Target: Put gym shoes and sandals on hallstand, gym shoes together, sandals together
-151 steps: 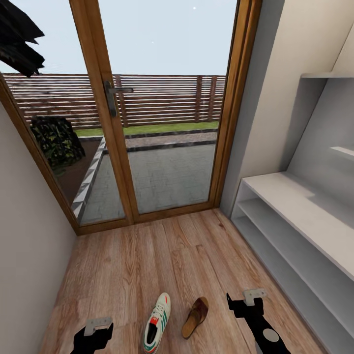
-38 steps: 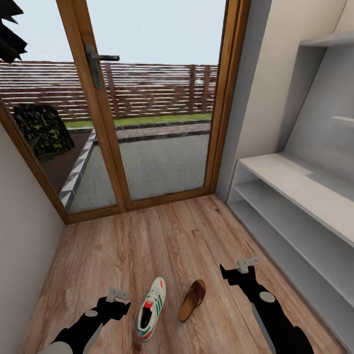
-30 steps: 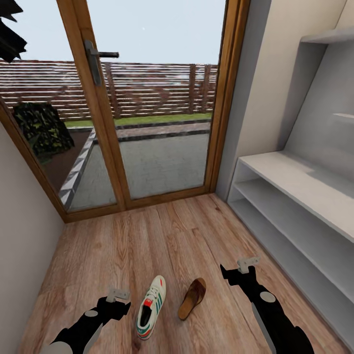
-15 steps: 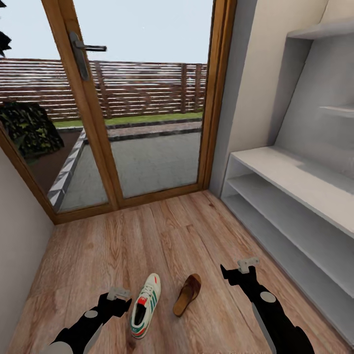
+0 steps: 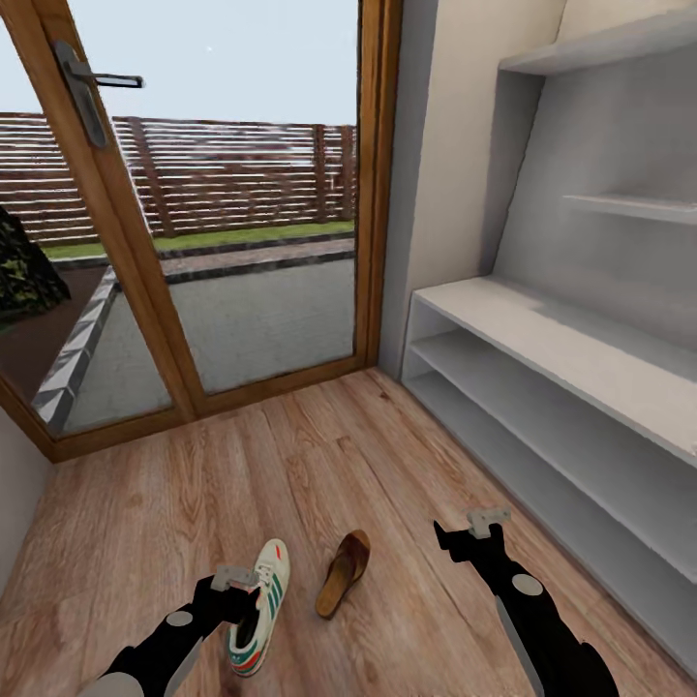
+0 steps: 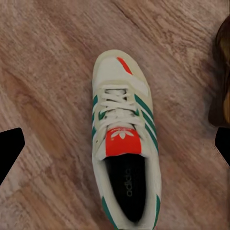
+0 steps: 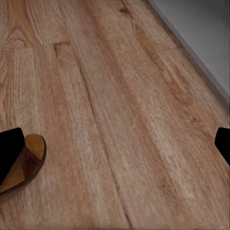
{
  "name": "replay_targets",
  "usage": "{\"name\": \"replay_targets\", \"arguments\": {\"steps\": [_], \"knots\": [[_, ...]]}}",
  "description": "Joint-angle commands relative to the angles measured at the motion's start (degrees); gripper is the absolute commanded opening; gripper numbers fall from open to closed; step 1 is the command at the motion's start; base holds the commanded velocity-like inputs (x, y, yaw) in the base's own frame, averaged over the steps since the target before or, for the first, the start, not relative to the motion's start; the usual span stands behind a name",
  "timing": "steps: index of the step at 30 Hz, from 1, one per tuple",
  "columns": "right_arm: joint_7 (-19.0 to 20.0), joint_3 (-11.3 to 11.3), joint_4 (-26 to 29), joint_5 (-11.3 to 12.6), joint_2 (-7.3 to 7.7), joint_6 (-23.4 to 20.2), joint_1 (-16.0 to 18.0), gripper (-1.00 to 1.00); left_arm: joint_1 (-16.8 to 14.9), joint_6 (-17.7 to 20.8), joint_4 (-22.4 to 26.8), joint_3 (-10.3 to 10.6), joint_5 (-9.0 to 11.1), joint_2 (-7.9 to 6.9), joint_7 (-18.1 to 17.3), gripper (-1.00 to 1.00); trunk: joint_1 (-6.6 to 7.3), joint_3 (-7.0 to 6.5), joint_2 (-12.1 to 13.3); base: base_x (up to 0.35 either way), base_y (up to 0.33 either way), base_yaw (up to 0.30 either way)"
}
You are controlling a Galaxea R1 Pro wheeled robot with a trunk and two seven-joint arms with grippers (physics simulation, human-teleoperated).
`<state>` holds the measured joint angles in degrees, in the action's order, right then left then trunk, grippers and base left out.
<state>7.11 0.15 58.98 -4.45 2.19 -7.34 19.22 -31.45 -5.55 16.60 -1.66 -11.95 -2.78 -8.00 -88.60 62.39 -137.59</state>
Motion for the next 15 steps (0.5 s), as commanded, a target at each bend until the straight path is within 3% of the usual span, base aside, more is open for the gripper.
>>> {"name": "replay_targets", "arguments": {"steps": [1, 15], "knots": [[0.2, 0.0, 0.1, -0.5, 0.01, -0.3, 0.0, 1.0, 0.0, -0.2, 0.0, -0.2, -0.5, -0.01, -0.2, 1.0, -0.21, 0.21, -0.4, 0.0, 0.0, -0.204], [0.2, 0.1, 0.2, -0.5, -0.15, -0.3, 0.0, 1.0, 0.1, -0.5, 0.0, -0.1, -0.6, -0.27, -0.1, 1.0, -3.1, 2.72, -5.7, 0.0, 0.0, -0.043]]}}
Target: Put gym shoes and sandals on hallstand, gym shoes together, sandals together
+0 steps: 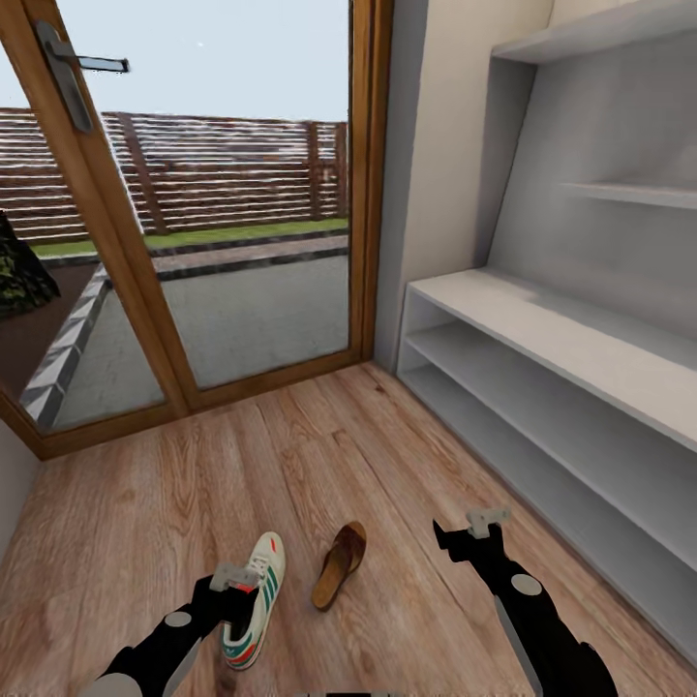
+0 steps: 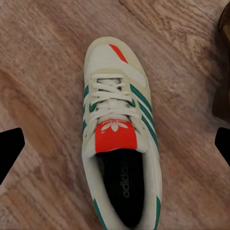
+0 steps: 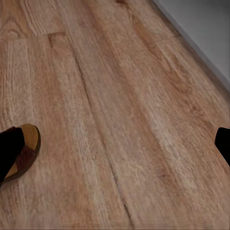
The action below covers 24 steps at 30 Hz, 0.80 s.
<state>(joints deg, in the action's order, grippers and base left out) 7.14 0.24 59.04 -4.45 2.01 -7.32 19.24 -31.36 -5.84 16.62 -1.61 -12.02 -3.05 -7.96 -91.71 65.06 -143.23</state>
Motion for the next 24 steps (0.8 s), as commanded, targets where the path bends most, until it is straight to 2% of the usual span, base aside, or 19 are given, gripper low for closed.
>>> {"name": "replay_targets", "arguments": {"steps": [1, 6, 7, 8, 11, 24], "knots": [[0.2, 0.0, 0.1, -0.5, 0.02, -0.3, 0.0, 1.0, 0.0, -0.3, 0.0, -0.2, -0.5, -0.04, -0.2, 1.0, -0.01, 0.27, 0.0, 0.0, 0.0, -0.002], [0.2, 0.0, 0.1, -0.5, 0.01, -0.3, 0.0, 1.0, 0.0, -2.5, 0.0, -0.2, -0.3, -0.15, -0.1, 1.0, -0.14, 1.38, -0.1, 0.0, 0.0, -0.001], [0.2, 0.0, 0.1, -0.5, 0.01, -0.3, 0.0, 1.0, 0.0, -3.4, -0.1, -0.2, -0.2, -0.18, -0.1, 1.0, -0.17, 1.6, -0.1, 0.0, 0.0, 0.0], [0.2, 0.0, 0.1, -0.5, 0.01, -0.3, 0.0, 1.0, 0.1, -6.3, -0.5, -0.4, 0.0, -0.2, 0.0, 1.0, -0.19, 1.83, -0.1, 0.0, 0.0, 0.0], [0.2, 0.0, 0.1, -0.5, 0.01, -0.3, 0.0, 1.0, 0.1, -7.7, -1.3, -0.6, 0.1, -0.2, 0.0, 1.0, -0.27, 2.49, -0.2, 0.0, 0.0, 0.0], [0.2, 0.0, 0.1, -0.5, 0.01, -0.3, 0.0, 1.0, 0.1, -8.8, -2.0, -0.8, 0.2, -0.3, 0.1, 1.0, -0.6, 5.48, -0.3, 0.0, 0.0, 0.0]]}}
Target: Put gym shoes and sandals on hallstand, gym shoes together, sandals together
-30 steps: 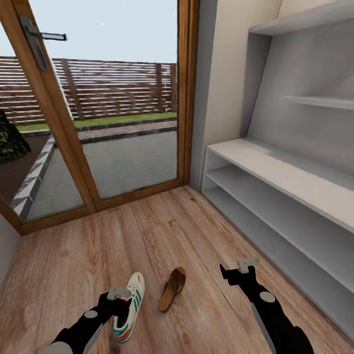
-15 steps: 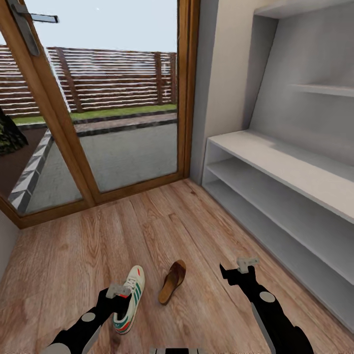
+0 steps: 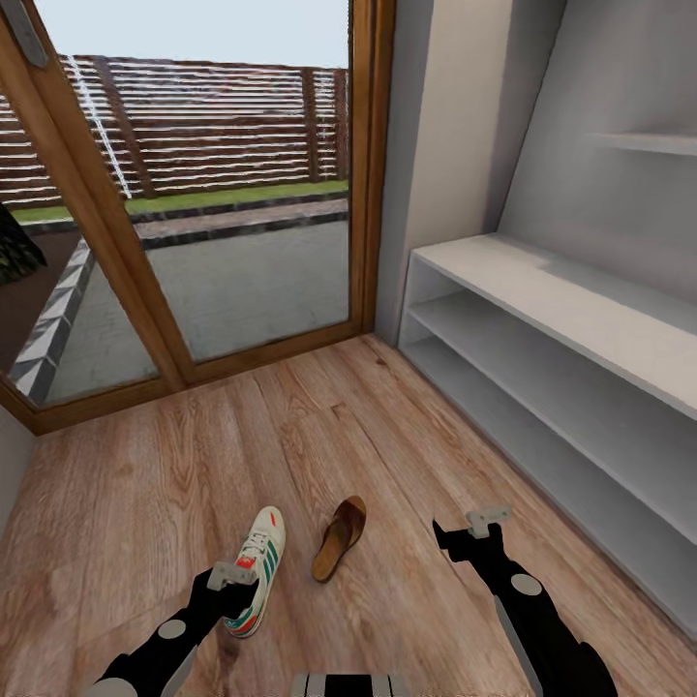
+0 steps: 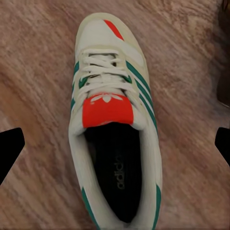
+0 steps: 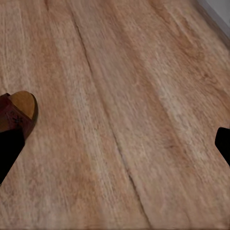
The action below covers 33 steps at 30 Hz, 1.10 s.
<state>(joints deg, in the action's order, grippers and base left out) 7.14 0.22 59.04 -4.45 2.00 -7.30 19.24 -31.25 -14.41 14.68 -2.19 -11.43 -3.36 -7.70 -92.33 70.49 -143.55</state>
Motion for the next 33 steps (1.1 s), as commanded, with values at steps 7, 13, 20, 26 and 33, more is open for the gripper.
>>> {"name": "replay_targets", "arguments": {"steps": [7, 13, 20, 26, 33], "knots": [[0.2, 0.0, 0.1, -0.5, 0.02, -0.3, 0.0, 1.0, 0.0, -0.3, 0.0, -0.3, -0.4, -0.01, -0.1, 1.0, -0.17, 2.04, -0.1, 0.0, 0.0, 0.0], [0.1, 0.0, 0.1, -0.5, 0.02, -0.3, 0.0, 1.0, 0.0, -0.4, 0.0, -0.3, -0.4, -0.06, -0.1, 1.0, -0.32, 3.53, -0.2, 0.0, 0.0, 0.0], [0.2, 0.0, 0.1, -0.5, 0.02, -0.3, 0.0, 1.0, 0.0, -0.7, 0.0, -0.3, -0.3, -0.05, -0.1, 1.0, -0.5, 5.11, -0.3, 0.0, 0.0, 0.0], [0.2, 0.0, 0.0, -0.5, 0.02, -0.3, 0.0, 1.0, 0.0, -1.4, -0.1, -0.4, 1.1, -0.16, 0.6, 1.0, -0.58, 5.78, -0.3, 0.0, 0.0, 0.0], [0.2, 0.0, 0.0, -0.5, 0.02, -0.3, 0.0, 1.0, 0.0, -3.2, -0.1, -0.4, 2.6, -0.29, 1.3, 1.0, -0.58, 5.78, -0.3, 0.0, 0.0, 0.0]]}}
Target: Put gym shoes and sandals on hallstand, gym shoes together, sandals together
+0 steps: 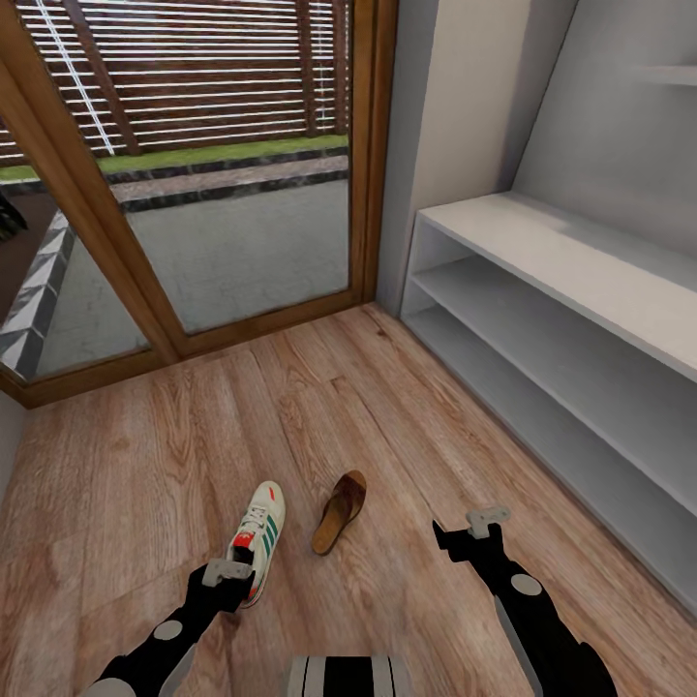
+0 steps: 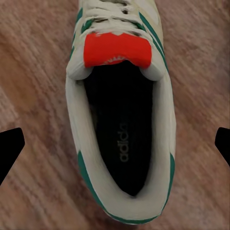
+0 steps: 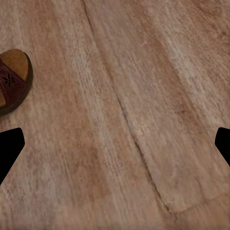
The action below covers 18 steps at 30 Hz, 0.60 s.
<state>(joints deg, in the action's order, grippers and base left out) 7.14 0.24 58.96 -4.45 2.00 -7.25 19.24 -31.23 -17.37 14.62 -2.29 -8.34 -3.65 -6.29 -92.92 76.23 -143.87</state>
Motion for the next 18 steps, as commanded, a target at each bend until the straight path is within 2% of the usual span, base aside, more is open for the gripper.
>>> {"name": "replay_targets", "arguments": {"steps": [1, 8, 18], "knots": [[0.2, 0.0, 0.1, -0.5, 0.02, -0.3, 0.0, 1.0, 0.0, -0.3, 0.0, -0.3, -0.5, 0.0, -0.1, 1.0, 0.01, 0.04, 0.0, 0.0, 0.0, 0.0], [0.2, 0.0, 0.1, -0.5, 0.02, -0.3, 0.0, 1.0, 0.0, -0.4, 0.0, -0.3, -0.4, -0.03, -0.1, 1.0, 0.01, 0.04, 0.0, 0.0, 0.0, 0.0], [0.2, -0.1, 0.1, -0.5, 0.02, -0.3, 0.0, 1.0, -0.1, -0.5, 0.0, -0.3, -0.2, -0.04, 0.0, 1.0, -0.25, 2.25, -0.1, 0.0, 0.0, 0.0]]}}
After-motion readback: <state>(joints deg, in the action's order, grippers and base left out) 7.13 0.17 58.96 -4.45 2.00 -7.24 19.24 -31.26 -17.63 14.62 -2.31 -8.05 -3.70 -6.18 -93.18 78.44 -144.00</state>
